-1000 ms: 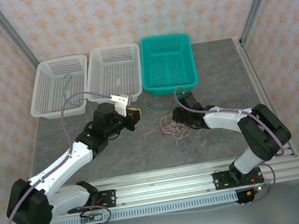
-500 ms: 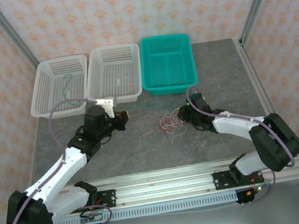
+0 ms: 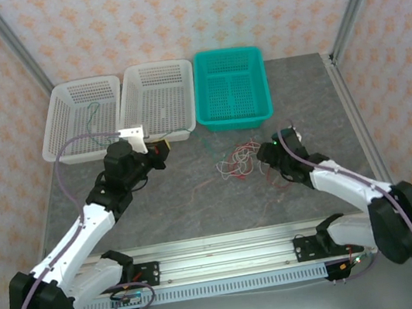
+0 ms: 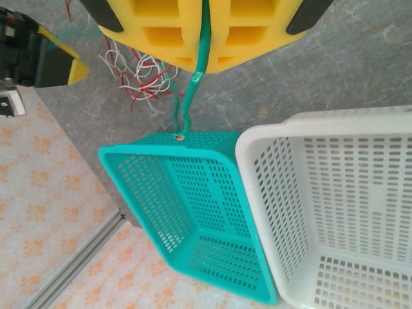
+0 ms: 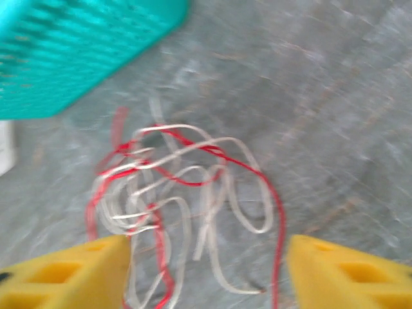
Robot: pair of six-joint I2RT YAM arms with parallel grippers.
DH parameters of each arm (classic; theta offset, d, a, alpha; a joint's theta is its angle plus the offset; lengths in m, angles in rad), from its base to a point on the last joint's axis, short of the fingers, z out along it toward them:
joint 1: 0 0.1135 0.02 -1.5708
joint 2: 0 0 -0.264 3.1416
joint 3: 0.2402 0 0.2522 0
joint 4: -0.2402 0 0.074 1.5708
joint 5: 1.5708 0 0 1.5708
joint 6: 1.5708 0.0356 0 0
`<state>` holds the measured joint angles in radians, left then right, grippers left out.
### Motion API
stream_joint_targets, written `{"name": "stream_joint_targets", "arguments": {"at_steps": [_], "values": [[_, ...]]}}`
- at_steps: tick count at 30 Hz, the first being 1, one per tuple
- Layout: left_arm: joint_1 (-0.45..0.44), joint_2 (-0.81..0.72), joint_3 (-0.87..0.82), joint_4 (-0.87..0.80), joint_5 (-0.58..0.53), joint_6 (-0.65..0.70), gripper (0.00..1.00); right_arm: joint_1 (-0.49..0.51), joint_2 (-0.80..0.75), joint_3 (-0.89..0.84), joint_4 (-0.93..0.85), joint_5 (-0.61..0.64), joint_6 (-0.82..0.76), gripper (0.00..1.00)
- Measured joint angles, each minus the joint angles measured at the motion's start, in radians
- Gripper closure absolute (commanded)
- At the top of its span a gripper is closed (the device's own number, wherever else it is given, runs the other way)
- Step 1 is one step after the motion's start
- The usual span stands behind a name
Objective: Untangle the cables
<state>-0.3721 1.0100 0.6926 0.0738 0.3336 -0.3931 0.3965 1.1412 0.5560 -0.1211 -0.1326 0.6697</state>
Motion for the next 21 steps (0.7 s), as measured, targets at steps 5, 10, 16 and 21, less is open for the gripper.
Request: {"name": "stream_joint_targets", "arguments": {"at_steps": [5, 10, 16, 21], "values": [[0.0, -0.007, 0.108, -0.082, -0.032, 0.026, 1.0, 0.0, -0.124, 0.086, -0.042, -0.041, -0.027, 0.12], [0.055, 0.031, 0.344, -0.242, -0.152, 0.075, 1.0, 0.0, -0.208, 0.223, -0.09, -0.043, -0.031, 0.08], [0.29, 0.217, 0.622, -0.311, -0.265, 0.106, 1.0, 0.0, -0.188, 0.343, -0.114, -0.058, -0.027, 0.08], [0.46, 0.41, 0.757, -0.327, -0.304, 0.091, 1.0, 0.0, -0.128, 0.374, -0.15, -0.1, -0.018, 0.09]]}}
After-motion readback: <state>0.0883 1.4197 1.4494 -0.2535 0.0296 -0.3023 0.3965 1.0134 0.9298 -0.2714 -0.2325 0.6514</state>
